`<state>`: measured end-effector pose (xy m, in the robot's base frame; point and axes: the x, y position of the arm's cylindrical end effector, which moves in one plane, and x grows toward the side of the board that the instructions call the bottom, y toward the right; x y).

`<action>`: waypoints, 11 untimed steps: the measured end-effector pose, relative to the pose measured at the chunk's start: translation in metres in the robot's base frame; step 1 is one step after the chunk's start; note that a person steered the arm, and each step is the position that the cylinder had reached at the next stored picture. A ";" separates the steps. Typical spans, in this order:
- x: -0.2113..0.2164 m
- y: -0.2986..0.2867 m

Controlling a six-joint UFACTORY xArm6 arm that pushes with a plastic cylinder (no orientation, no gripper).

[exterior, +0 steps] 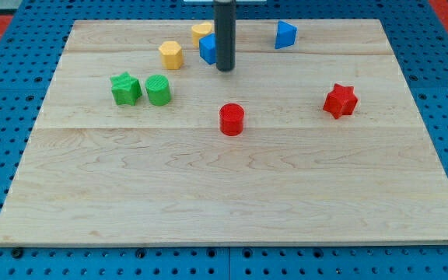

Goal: Slide the triangle into the cube

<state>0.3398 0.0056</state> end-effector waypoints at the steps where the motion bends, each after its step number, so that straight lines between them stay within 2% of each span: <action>1: -0.033 0.105; 2: -0.100 0.161; 4: -0.125 0.050; 5: -0.137 0.103; 6: -0.146 0.013; 7: -0.146 -0.031; 9: -0.095 -0.043; 10: -0.136 -0.065; 11: -0.146 -0.114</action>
